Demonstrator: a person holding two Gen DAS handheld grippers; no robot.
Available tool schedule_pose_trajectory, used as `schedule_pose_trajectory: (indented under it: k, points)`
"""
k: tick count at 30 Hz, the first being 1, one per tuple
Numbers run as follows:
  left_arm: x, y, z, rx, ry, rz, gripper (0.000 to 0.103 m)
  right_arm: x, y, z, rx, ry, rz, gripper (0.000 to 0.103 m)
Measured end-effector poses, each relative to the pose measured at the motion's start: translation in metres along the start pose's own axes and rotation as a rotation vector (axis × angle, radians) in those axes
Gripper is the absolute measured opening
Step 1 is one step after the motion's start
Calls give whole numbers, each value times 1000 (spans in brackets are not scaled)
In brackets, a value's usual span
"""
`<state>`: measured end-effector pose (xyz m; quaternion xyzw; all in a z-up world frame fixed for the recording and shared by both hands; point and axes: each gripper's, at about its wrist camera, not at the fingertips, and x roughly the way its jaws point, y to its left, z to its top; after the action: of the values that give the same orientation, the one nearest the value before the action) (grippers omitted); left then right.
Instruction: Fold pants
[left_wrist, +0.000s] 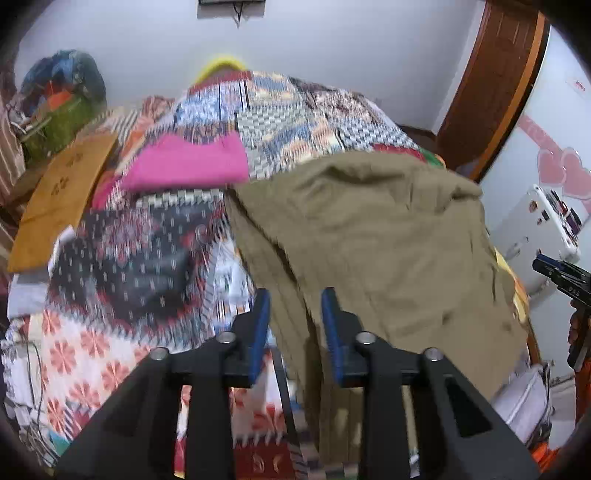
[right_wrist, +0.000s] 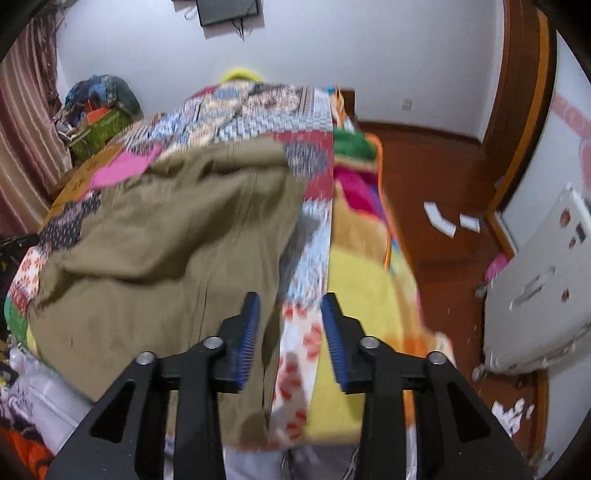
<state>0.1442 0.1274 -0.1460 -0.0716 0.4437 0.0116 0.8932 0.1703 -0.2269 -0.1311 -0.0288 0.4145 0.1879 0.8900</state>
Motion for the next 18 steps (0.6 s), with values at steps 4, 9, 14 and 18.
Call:
schedule_pose_trajectory:
  k: [4,9,14,18]
  points:
    - [12,3,29,-5,-36,18,38,7,0,25,0,-47,12,38]
    - [36,19,57,-29,-45,45,40,23,1,59,-25,-93,-2,45]
    - [74,43,79,-76,-21,46,40,46,3,89,-54,-129,-7,51]
    - [105,54,88,-88,14,33,40,71,4,114,-84,-119,7,51]
